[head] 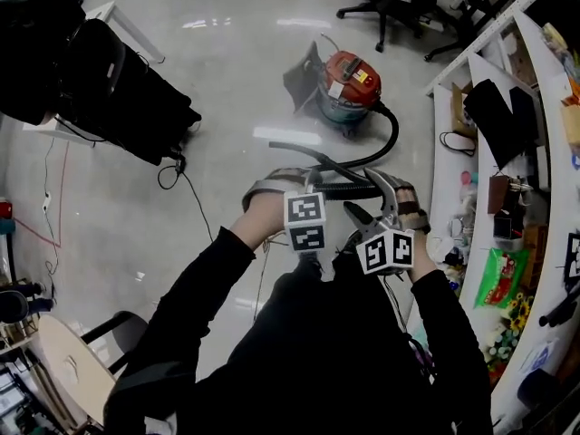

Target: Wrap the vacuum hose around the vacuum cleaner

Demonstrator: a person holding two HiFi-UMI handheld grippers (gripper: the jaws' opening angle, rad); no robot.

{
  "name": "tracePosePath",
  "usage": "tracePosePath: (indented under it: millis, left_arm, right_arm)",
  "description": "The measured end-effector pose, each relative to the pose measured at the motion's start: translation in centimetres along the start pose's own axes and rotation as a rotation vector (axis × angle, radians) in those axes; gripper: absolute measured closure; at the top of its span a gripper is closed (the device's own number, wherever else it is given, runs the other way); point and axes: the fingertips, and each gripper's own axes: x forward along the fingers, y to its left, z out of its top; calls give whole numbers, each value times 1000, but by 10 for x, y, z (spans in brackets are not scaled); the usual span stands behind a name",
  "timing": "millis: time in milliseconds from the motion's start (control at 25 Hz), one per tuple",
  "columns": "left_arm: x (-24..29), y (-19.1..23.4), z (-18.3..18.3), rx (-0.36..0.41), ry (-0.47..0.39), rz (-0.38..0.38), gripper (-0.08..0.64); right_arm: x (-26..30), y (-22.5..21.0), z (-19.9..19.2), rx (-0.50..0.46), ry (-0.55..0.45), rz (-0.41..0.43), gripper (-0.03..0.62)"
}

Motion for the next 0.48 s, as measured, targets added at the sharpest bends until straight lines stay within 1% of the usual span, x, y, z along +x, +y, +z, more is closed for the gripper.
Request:
tracePosePath:
  millis: [40, 80, 120, 160, 200, 240, 280, 320, 360, 400, 440, 480]
  left_arm:
    - [0, 7, 13, 31, 0, -5, 411]
    - [-1, 15, 27, 54, 0, -8, 411]
    - [-1, 23, 39, 72, 0, -12, 411]
    - [-2, 30, 50, 84, 2, -17, 411]
    - [-1, 37, 58, 87, 6, -22, 410]
    - [0, 43, 65, 80, 8, -21, 410]
    - [2, 50, 70, 62, 6, -11, 410]
    - [4, 59, 74, 40, -4, 15, 408]
    - [5, 71, 77, 21, -22, 65, 408]
    - [4, 86, 80, 6, -47, 143, 408]
    - [3, 103, 82, -13, -74, 237, 390]
    - [2, 118, 81, -54, -100, 322, 344]
  right_arm:
    - [8, 3, -1, -19, 9, 28, 201]
    - [16, 2, -8, -40, 37, 32, 201]
    - [24, -2, -18, -66, 78, 11, 201]
    - [30, -11, -28, -90, 117, -33, 203]
    - [33, -24, -37, -101, 142, -88, 232]
    - [35, -39, -43, -91, 148, -133, 367]
    - [36, -51, -47, -64, 142, -153, 439]
    - [38, -62, -50, -29, 131, -152, 439]
    - [41, -70, -54, 11, 120, -142, 439]
    - [46, -79, -60, 61, 115, -128, 439]
    - [52, -88, -69, 123, 116, -113, 438]
    - [57, -98, -81, 195, 121, -100, 432]
